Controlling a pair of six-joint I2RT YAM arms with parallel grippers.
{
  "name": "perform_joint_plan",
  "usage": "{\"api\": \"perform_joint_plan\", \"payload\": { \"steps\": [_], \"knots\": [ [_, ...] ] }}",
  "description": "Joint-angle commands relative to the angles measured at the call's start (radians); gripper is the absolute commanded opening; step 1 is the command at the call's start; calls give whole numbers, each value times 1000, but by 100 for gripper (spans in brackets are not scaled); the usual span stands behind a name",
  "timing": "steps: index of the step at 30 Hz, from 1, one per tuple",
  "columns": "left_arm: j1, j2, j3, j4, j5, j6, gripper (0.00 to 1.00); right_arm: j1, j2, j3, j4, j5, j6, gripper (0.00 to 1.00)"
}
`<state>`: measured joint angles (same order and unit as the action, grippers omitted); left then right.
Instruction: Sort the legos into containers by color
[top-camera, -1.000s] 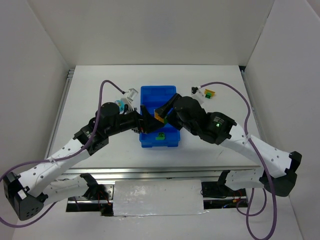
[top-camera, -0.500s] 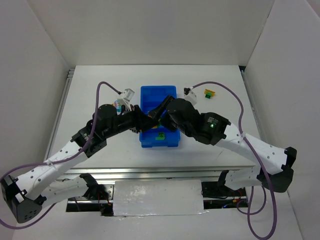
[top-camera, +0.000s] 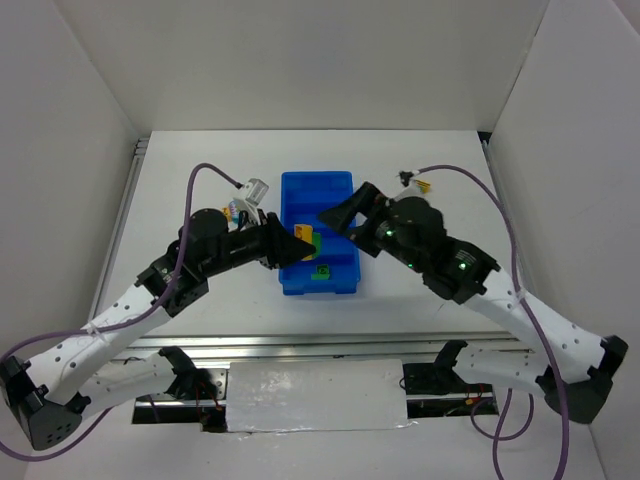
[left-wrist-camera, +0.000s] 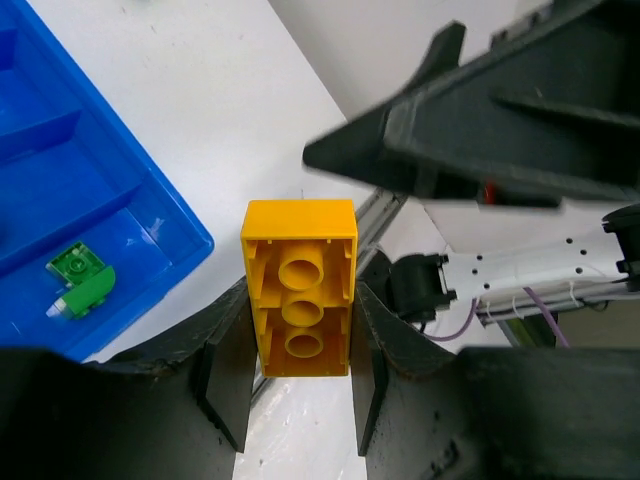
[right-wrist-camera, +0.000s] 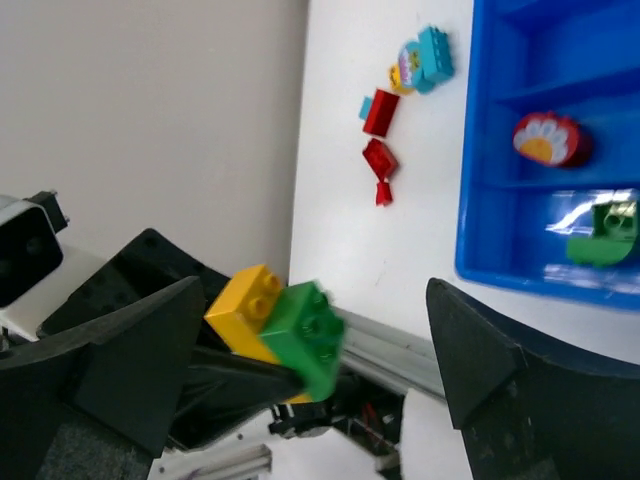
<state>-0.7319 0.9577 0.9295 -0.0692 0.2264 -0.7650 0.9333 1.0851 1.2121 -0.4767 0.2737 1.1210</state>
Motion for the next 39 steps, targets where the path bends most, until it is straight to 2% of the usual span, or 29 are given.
{"api": "perform_joint_plan", "payload": {
  "steps": [1,4,5,6,8,9,10,11,14,16,22,24,29,31,33,35,36,37,39],
  "knots": [
    [-3,-31,69,-15,71,73,0,-161,-198,-143,257,-300,-188,98],
    [-3,-27,109,-70,129,113,0,-215,-276,-227,400,-494,-369,98],
    [-1,-27,132,-90,196,119,0,-244,-295,-235,414,-645,-410,98],
    [-1,-27,140,-93,235,122,0,-252,-300,-233,427,-715,-473,98],
    [-1,-27,150,-64,369,116,0,-254,-286,-226,437,-830,-498,96],
    [-1,-27,149,-46,414,107,0,-254,-281,-239,488,-937,-486,95],
    [-1,-24,147,-31,453,89,0,-254,-277,-252,541,-974,-463,93],
    [-1,-22,146,-12,518,76,0,-254,-275,-269,585,-1005,-440,92],
    [-1,-23,140,54,592,41,0,-254,-261,-301,686,-1042,-394,85],
    [-1,-36,138,97,594,21,0,-252,-246,-302,704,-1064,-376,79],
    [-1,-51,143,103,568,20,0,-238,-208,-234,601,-1076,-440,75],
    [-1,-53,141,108,558,16,0,-235,-208,-241,625,-1093,-429,66],
    [-1,-63,143,89,508,35,0,-235,-203,-263,662,-1146,-411,55],
    [-1,-53,160,72,493,47,0,-235,-202,-273,693,-1166,-394,44],
    [-3,-43,167,72,485,56,0,-234,-192,-272,698,-1174,-391,16],
    [-1,-36,170,72,487,53,0,-232,-188,-276,711,-1177,-386,17],
    [-1,-33,173,72,484,52,0,-231,-183,-278,716,-1180,-383,6],
    [-1,-25,175,72,485,52,0,-232,-182,-276,721,-1182,-386,0],
    [-1,-20,184,72,481,56,0,-231,-180,-275,714,-1179,-395,0]
  ]
}}
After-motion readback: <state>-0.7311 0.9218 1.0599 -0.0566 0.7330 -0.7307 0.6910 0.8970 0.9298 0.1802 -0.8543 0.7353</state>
